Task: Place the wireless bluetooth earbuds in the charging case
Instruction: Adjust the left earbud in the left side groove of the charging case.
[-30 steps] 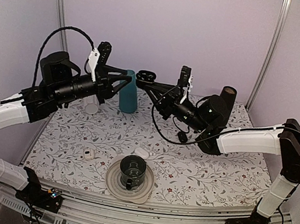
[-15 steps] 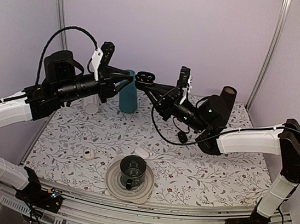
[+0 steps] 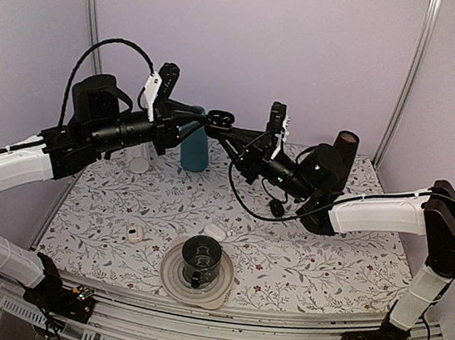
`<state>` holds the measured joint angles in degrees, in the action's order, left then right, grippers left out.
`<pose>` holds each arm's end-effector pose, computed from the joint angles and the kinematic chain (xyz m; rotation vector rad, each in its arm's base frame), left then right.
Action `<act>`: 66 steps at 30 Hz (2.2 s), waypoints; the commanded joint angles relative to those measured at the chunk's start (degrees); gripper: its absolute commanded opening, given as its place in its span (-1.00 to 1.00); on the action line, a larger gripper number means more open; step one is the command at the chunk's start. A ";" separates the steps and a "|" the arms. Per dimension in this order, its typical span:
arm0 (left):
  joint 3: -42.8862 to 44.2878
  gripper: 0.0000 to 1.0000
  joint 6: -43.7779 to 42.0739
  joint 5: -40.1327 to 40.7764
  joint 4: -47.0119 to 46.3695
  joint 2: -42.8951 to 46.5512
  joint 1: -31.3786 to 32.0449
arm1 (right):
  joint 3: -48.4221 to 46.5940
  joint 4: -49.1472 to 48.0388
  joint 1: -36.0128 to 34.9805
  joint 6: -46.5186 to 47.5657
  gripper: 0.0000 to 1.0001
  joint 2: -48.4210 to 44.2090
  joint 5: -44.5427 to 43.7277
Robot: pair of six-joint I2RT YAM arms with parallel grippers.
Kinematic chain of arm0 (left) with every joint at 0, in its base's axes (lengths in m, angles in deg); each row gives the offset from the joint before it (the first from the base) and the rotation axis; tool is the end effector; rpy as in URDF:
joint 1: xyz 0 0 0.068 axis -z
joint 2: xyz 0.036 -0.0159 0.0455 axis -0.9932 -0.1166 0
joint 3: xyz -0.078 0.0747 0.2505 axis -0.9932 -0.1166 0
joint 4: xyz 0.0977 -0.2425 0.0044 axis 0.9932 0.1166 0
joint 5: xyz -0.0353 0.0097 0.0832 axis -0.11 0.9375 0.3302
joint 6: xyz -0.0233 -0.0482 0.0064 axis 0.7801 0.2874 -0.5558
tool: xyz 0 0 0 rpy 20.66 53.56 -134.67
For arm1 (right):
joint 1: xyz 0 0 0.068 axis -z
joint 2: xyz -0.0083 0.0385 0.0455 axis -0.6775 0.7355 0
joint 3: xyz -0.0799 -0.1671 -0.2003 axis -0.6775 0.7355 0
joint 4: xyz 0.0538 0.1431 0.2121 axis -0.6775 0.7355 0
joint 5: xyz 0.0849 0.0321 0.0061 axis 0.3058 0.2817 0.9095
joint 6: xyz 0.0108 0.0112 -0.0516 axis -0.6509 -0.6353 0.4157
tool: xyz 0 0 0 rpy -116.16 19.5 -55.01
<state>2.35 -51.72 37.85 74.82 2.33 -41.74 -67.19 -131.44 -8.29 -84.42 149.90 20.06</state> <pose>0.2073 -0.1970 0.3864 0.7779 1.4172 -0.7885 0.2379 0.3140 0.3085 -0.7153 1.0515 1.2237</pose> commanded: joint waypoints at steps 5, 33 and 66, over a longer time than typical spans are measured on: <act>2.26 -0.50 -0.08 -0.09 0.32 -1.27 -0.52 | -0.64 0.00 0.00 1.24 -0.95 -2.20 0.94; 4.01 -0.47 2.76 -1.65 0.92 0.54 -0.86 | 0.01 1.10 -0.15 2.89 -0.95 -3.67 -0.43; 5.31 0.12 -8.32 -28.33 6.89 -1.17 -3.40 | 1.17 3.56 4.84 -8.43 -0.95 -7.64 28.68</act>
<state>6.39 -58.82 12.58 81.44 1.68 -46.09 -64.42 -128.58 -3.46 -92.18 143.11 46.46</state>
